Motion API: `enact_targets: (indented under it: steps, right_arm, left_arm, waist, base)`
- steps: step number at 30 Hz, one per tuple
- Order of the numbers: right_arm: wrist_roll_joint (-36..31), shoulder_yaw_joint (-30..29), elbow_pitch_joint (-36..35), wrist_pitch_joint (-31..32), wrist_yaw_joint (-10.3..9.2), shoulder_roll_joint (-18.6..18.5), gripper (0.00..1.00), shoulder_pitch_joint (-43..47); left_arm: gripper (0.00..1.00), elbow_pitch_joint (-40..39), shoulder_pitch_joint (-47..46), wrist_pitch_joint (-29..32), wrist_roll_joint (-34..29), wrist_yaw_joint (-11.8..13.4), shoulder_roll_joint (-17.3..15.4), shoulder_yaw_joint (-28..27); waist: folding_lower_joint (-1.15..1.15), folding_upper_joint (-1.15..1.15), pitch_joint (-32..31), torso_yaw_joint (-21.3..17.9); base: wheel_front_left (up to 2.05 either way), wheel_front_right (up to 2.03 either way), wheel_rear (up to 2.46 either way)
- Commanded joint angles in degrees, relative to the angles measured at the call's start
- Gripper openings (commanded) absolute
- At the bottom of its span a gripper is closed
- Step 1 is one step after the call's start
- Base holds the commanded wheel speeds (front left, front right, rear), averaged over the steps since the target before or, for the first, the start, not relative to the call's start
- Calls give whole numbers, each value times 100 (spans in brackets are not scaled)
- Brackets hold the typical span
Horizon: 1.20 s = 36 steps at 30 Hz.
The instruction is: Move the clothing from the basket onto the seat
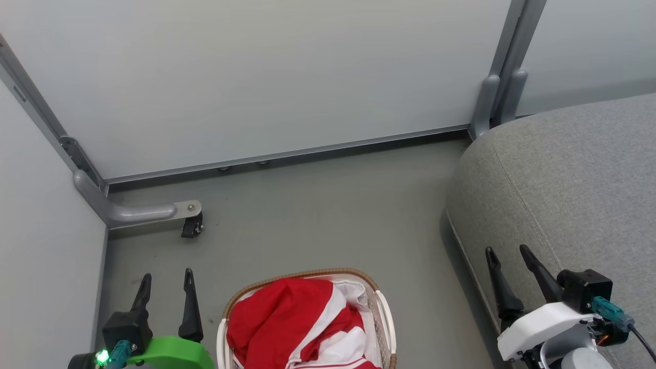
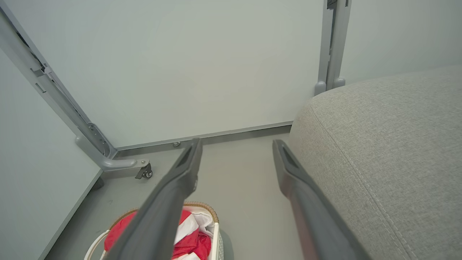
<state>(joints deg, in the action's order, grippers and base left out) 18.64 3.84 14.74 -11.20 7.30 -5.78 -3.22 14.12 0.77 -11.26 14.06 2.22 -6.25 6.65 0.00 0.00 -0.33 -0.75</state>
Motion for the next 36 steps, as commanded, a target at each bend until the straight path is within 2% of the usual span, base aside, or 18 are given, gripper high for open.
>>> enact_targets:
  steps: [1, 15, 30, 36]
  right_arm:
    - [-125, 10, -12, -68, 24, -39, 100, 10]
    - [-709, 32, 5, -244, 24, -44, 100, 52]
    - [-1237, 133, -36, -412, 20, -79, 100, -13]
    - [-1142, 166, -142, -409, 20, -113, 100, -163]
  left_arm:
    - [100, -44, 54, -63, -115, 26, -49, 11]
    - [100, -122, 137, -238, -725, 29, 22, -11]
    - [100, 6, 124, -415, -1296, -103, 113, 15]
    - [100, 169, -124, -393, -1109, -253, 232, -10]
  waist:
    - [0, 0, 3, 0]
    - [0, 0, 0, -13]
    - [0, 0, 209, -112]
    - [0, 0, 599, -234]
  base:
    - [0, 0, 0]
    - [0, 0, 0]
    - [0, 0, 0]
    - [0, 0, 0]
